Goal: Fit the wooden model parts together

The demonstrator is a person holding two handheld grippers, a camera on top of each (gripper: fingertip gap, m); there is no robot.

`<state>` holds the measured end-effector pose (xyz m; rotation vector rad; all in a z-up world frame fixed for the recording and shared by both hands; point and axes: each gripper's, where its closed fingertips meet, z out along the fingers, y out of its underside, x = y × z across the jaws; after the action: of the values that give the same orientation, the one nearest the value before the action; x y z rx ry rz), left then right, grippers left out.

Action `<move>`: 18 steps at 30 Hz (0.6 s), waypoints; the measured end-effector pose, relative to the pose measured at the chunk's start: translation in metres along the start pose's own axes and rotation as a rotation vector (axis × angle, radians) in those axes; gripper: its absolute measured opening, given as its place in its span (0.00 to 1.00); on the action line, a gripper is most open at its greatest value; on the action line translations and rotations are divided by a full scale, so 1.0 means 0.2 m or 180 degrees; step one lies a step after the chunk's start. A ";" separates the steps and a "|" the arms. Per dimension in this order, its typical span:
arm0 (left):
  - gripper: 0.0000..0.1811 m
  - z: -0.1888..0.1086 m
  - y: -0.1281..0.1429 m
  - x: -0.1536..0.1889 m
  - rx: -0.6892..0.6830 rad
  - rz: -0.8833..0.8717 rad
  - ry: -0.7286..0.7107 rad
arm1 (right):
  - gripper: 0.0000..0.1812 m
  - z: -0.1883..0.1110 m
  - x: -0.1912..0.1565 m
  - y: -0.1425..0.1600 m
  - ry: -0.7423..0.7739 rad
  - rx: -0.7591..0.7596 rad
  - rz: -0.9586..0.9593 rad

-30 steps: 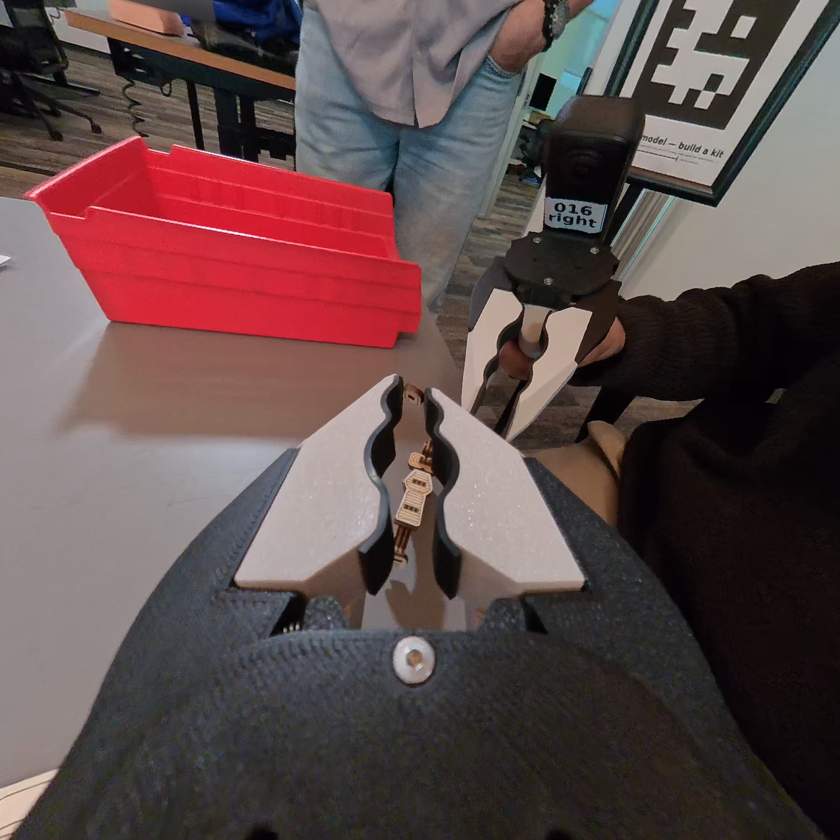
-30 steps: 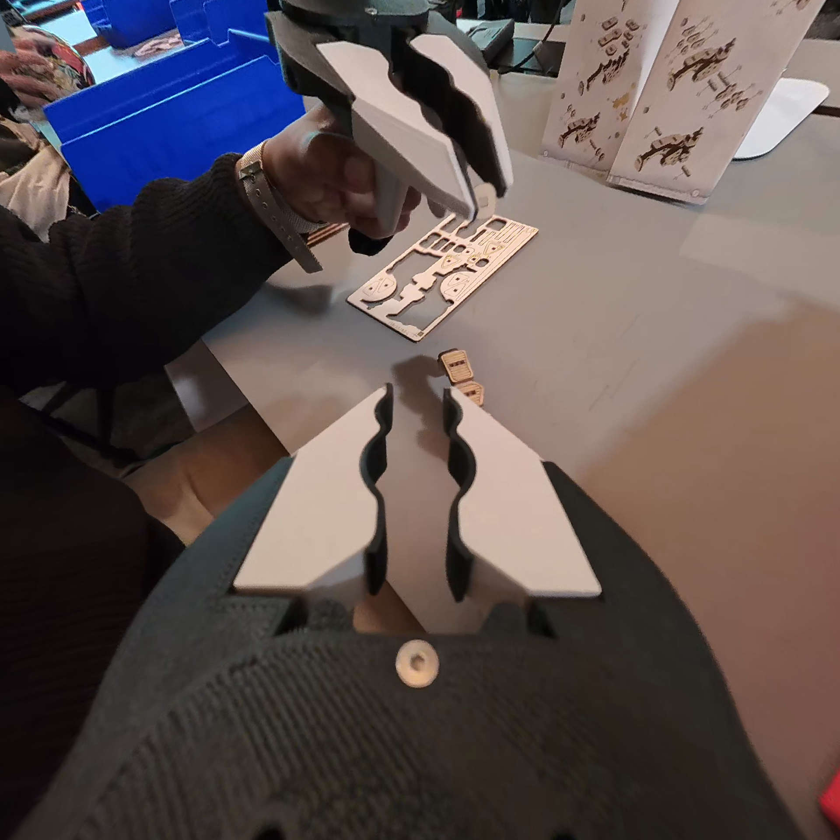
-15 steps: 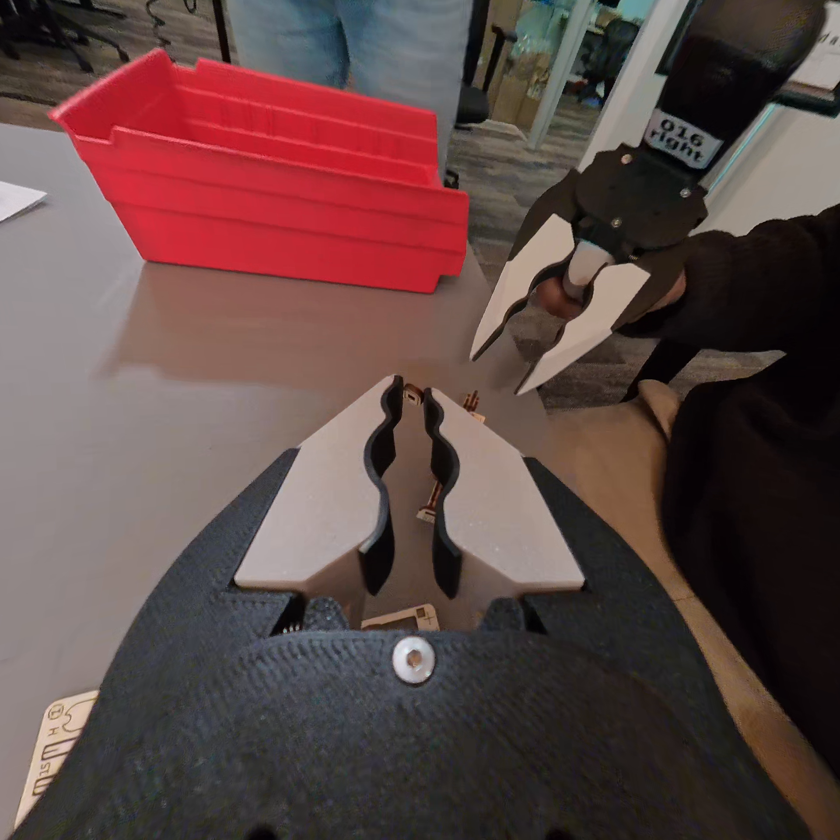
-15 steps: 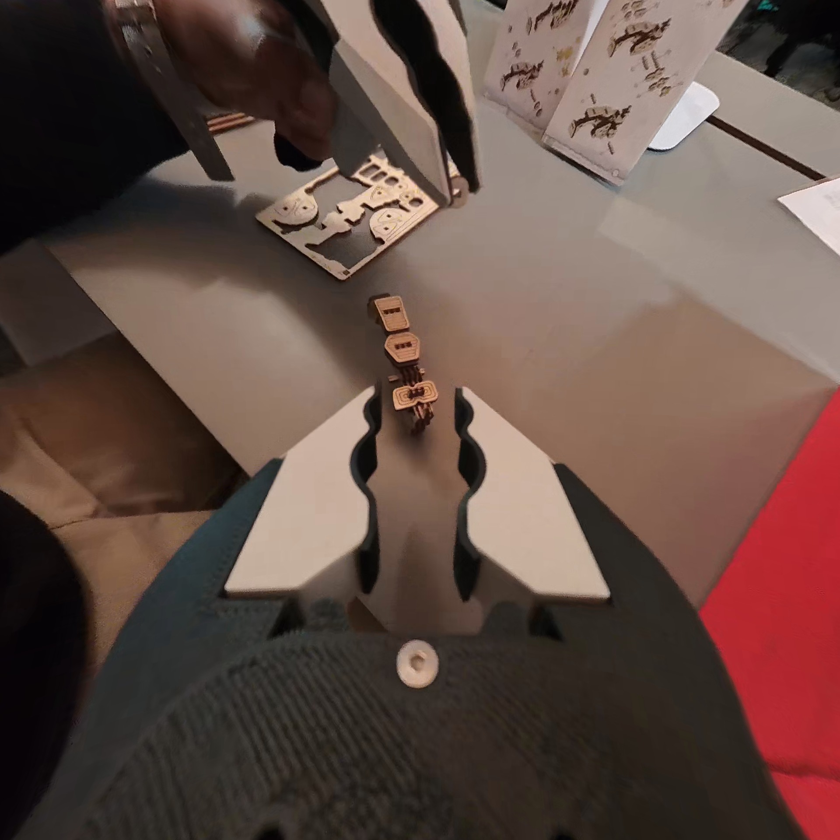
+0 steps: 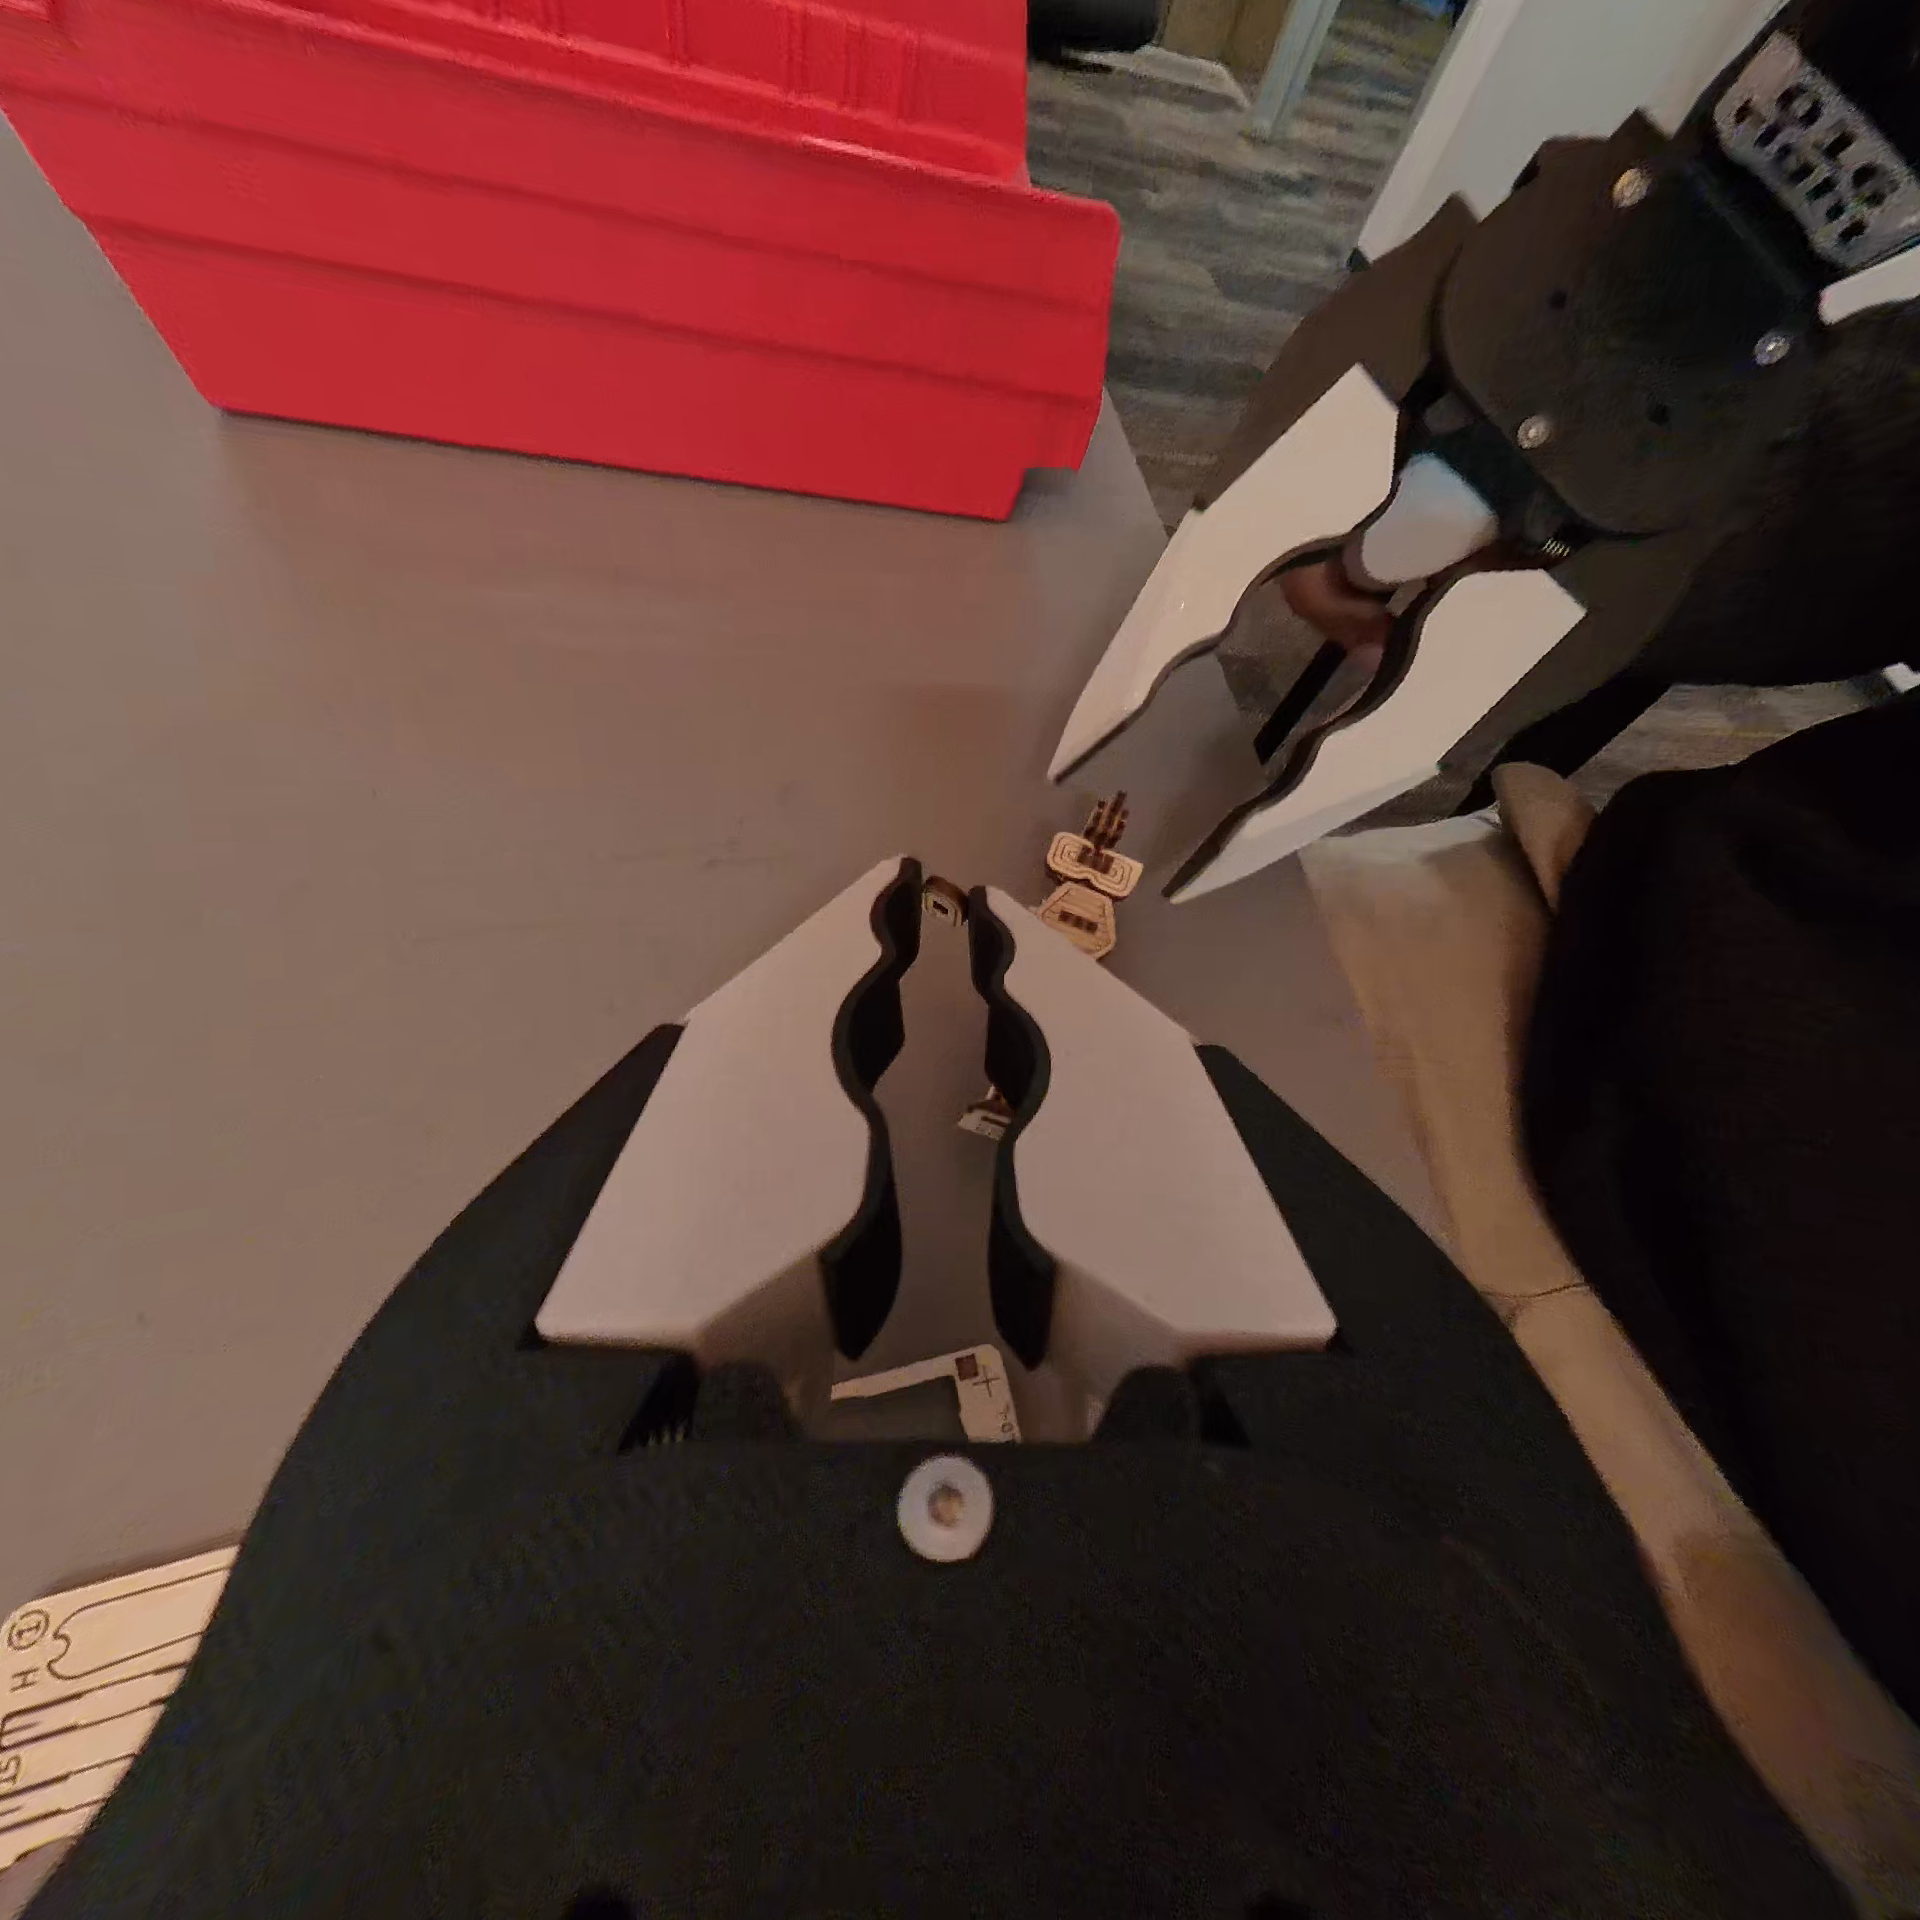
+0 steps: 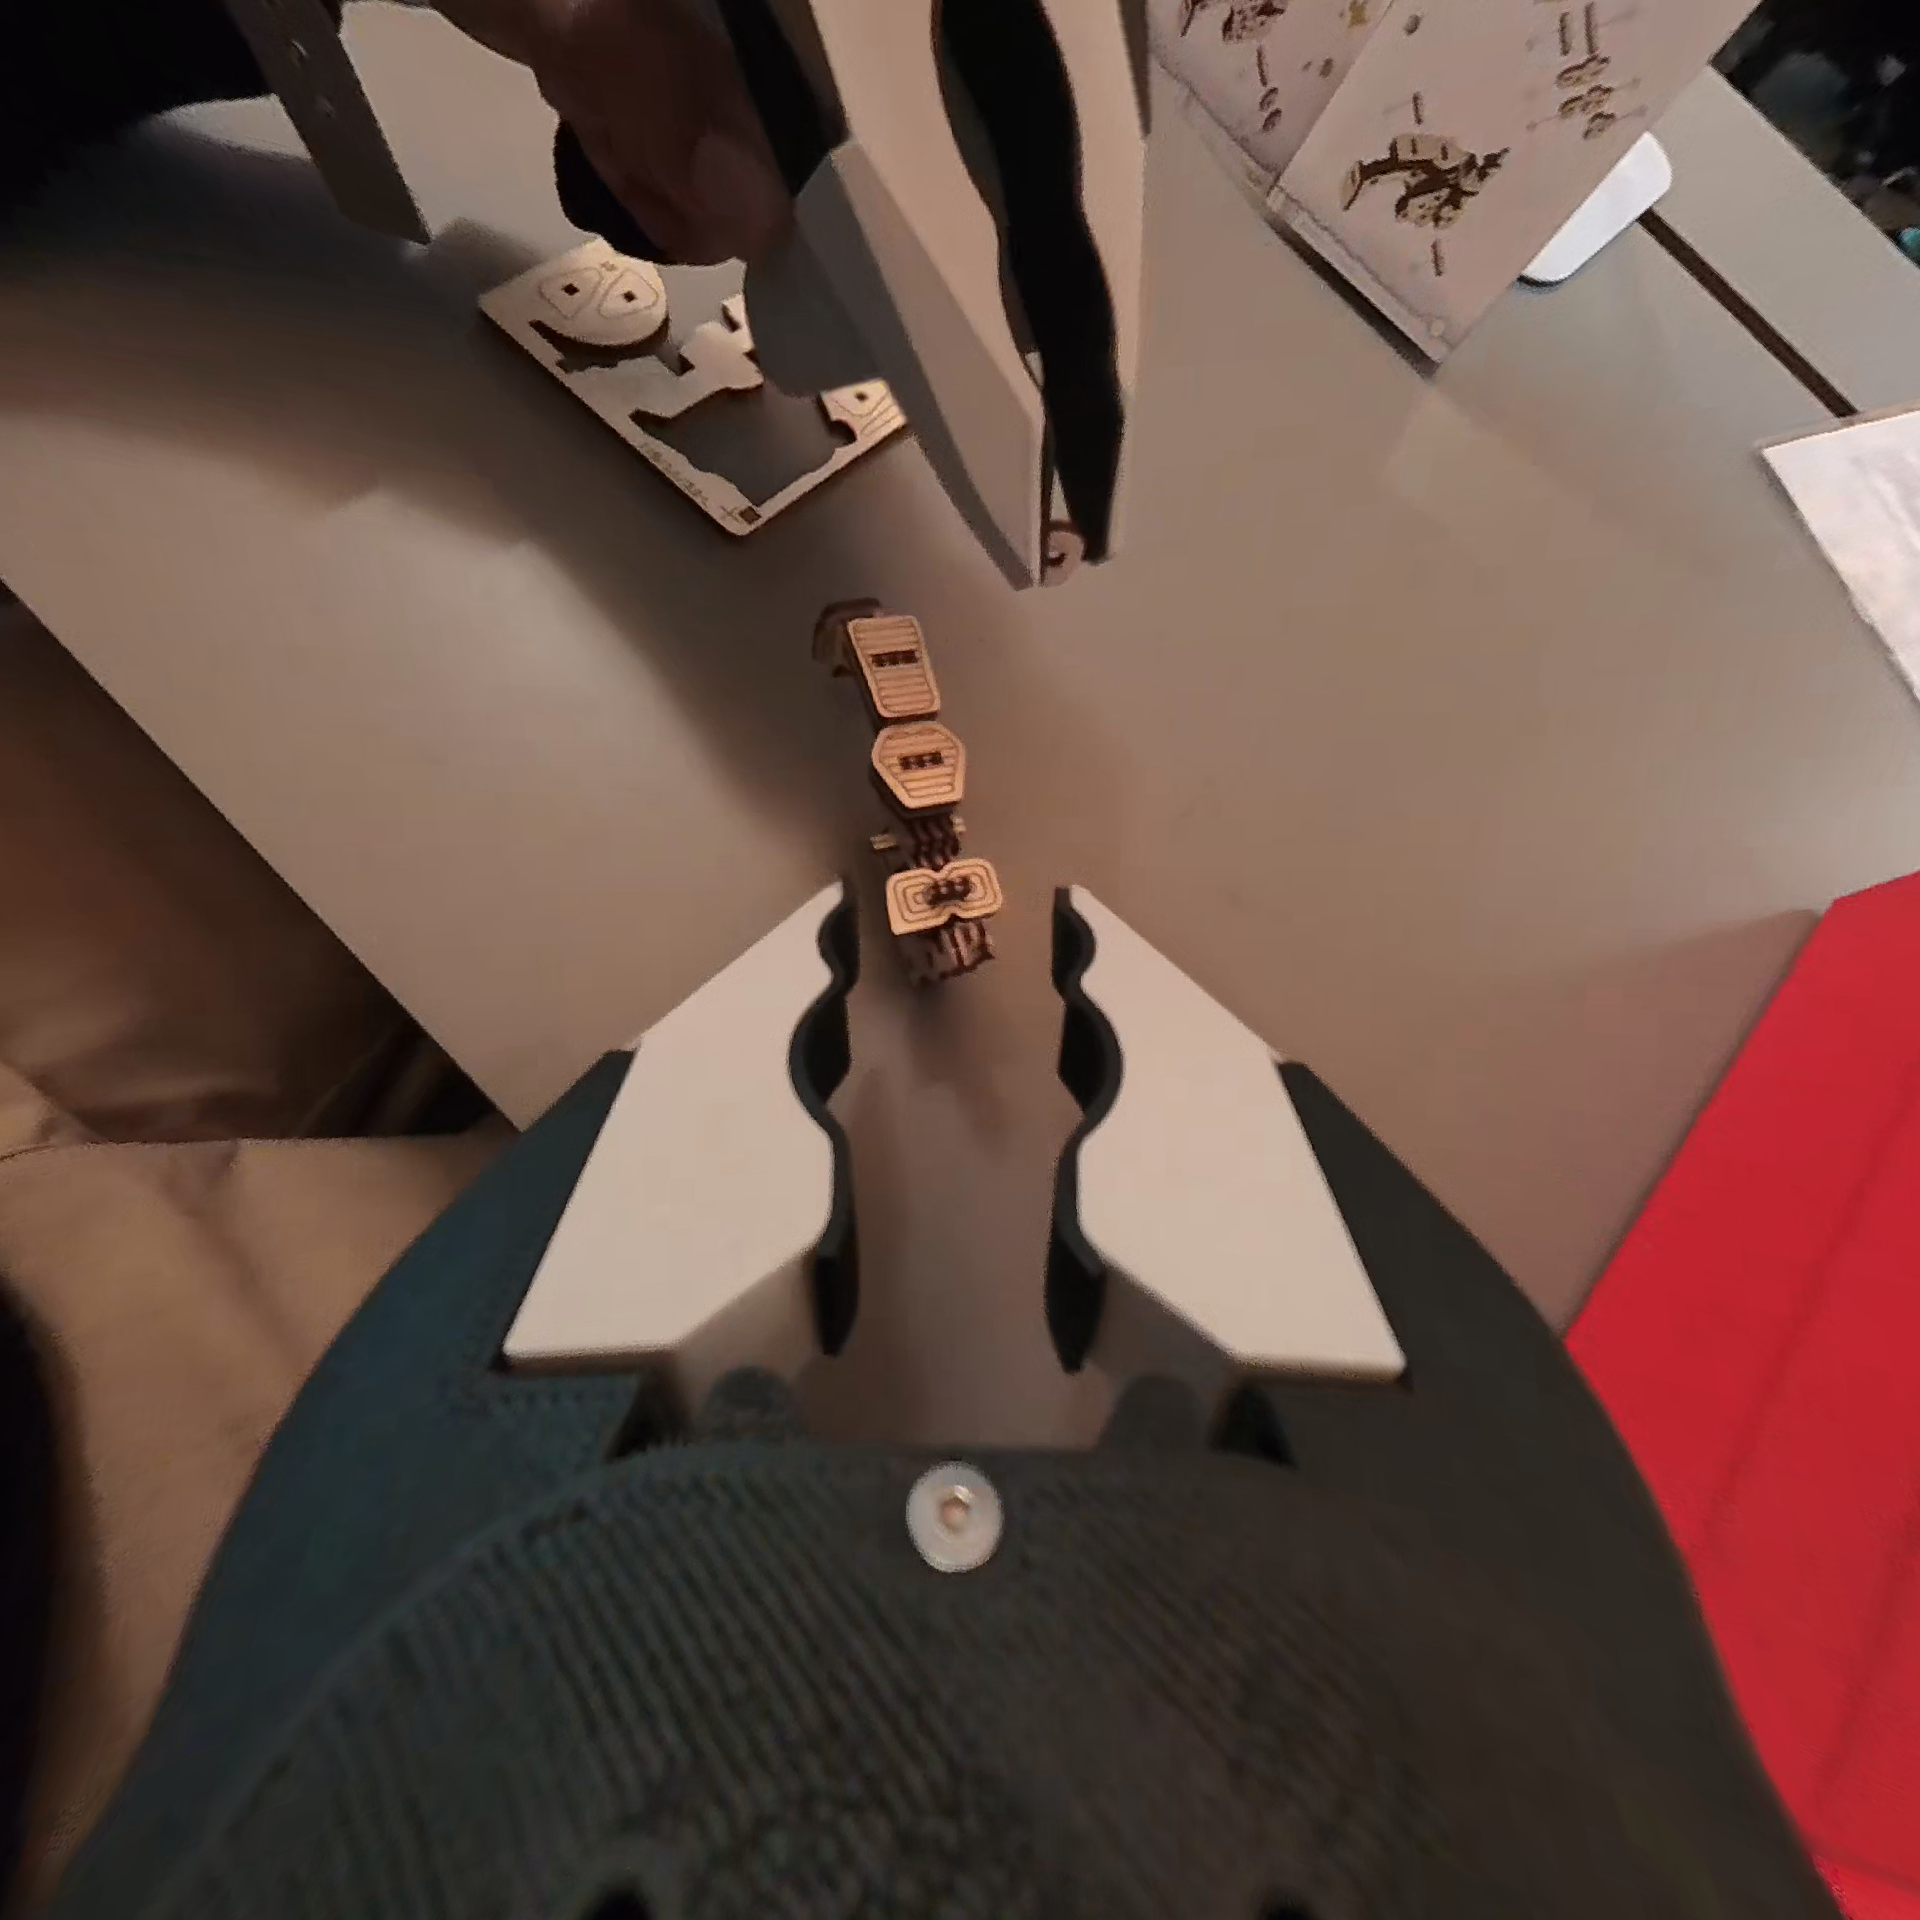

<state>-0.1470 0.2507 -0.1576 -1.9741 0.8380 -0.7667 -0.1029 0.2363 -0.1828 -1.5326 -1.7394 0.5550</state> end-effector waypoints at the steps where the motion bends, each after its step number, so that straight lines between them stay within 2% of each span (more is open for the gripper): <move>1: 0.04 0.00 0.01 0.00 -0.0032 0.0005 -0.0014 | 0.21 0.00 0.00 0.01 0.0010 -0.0018 0.0022; 2: 0.09 0.01 0.02 -0.01 -0.0064 0.0009 -0.0032 | 0.21 0.00 0.00 0.02 0.0001 -0.0040 0.0053; 3: 0.04 0.01 0.02 -0.01 -0.0091 0.0009 -0.0046 | 0.21 0.00 0.00 0.03 -0.0017 -0.0069 0.0085; 18: 0.04 0.05 0.09 -0.01 -0.0289 -0.0007 -0.0025 | 0.20 0.07 -0.01 0.12 -0.0275 -0.0243 0.0378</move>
<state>-0.1455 0.2495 -0.1778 -2.0570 0.8799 -0.7331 -0.0980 0.2411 -0.2096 -1.6964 -1.7602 0.6289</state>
